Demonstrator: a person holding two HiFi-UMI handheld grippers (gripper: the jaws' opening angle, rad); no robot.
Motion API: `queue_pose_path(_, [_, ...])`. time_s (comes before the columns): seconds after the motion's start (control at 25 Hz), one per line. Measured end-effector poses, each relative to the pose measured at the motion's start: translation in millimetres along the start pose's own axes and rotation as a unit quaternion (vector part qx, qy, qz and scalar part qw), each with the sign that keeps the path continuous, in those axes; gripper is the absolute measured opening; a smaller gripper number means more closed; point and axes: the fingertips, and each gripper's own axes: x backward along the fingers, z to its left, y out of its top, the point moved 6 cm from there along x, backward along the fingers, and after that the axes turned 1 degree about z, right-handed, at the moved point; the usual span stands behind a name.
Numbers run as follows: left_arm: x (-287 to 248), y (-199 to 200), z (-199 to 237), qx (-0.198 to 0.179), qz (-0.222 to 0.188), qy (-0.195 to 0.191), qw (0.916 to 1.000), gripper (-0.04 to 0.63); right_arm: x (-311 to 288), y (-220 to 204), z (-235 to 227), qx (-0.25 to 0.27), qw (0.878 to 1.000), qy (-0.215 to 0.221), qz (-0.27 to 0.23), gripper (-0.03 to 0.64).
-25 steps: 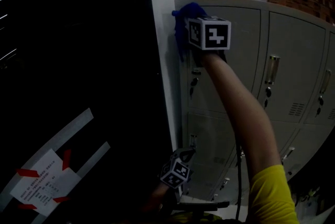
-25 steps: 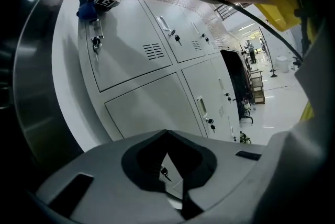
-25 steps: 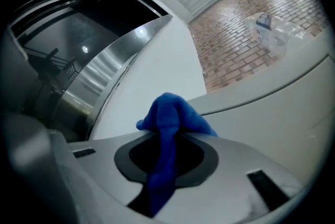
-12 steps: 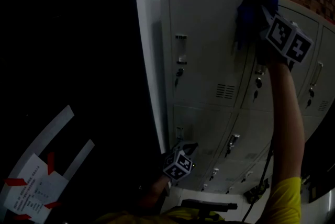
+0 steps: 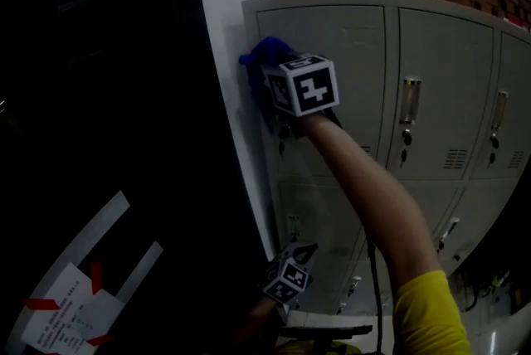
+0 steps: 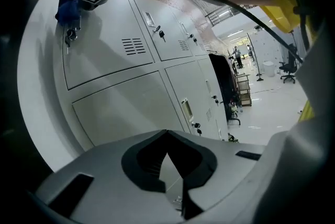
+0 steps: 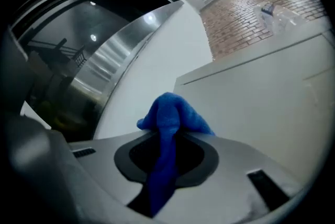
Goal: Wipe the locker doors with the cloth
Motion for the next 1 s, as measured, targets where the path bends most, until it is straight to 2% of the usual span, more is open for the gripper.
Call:
queue_pose_path(0.12, [-1.7, -4.4, -1.7, 0.003, 0.003, 0.001, 1.0, 0.006, 5.6, -2.7, -6.0, 0.016, 1.0, -0.005, 0.001, 0.066])
queue_pose_path(0.2, [-7.4, -7.9, -1.9, 0.0, 0.004, -0.003, 1.0, 0.005, 25.9, -1.9, -21.0, 0.021, 0.999, -0.025, -0.008, 0.066])
queue_pose_path(0.32, [-16.5, -5.0, -5.8, -0.011, -0.001, -0.014, 0.9998, 0.005, 80.8, 0.4, -62.8, 0.024, 0.996, -0.081, -0.027, 0.067])
queue_pose_path(0.48, [-22.5, 8.1, -11.8, -0.028, -0.002, -0.032, 0.9991, 0.006, 170.1, -3.1, -130.2, -0.004, 0.983, -0.174, -0.053, 0.067])
queue_pose_path(0.6, [-21.7, 17.7, -10.3, -0.038, -0.009, -0.032, 0.9987, 0.005, 196.8, -4.6, -149.0, -0.023, 0.976, -0.205, -0.065, 0.067])
queue_pose_path(0.64, [-21.2, 18.9, -10.9, -0.037, -0.012, -0.033, 0.9987, 0.005, 194.7, -4.1, -144.9, -0.028, 0.977, -0.201, -0.068, 0.067])
queue_pose_path(0.72, [-19.5, 16.9, -13.5, -0.031, -0.012, -0.035, 0.9988, 0.005, 176.1, -4.4, -119.7, -0.026, 0.983, -0.167, -0.07, 0.067])
queue_pose_path(0.84, [-14.9, 7.0, -13.5, -0.02, -0.005, -0.027, 0.9994, 0.005, 121.0, -18.3, -55.0, -0.025, 0.996, -0.074, -0.051, 0.067])
queue_pose_path(0.92, [-9.2, 0.0, -10.9, -0.012, 0.0, -0.016, 0.9998, 0.005, 76.2, -35.7, -11.0, -0.034, 0.999, -0.015, -0.024, 0.067])
queue_pose_path(1.0, [2.4, -3.4, -5.1, -0.004, 0.008, -0.001, 1.0, 0.005, 34.2, -56.2, 17.1, -0.038, 0.999, 0.014, 0.008, 0.067])
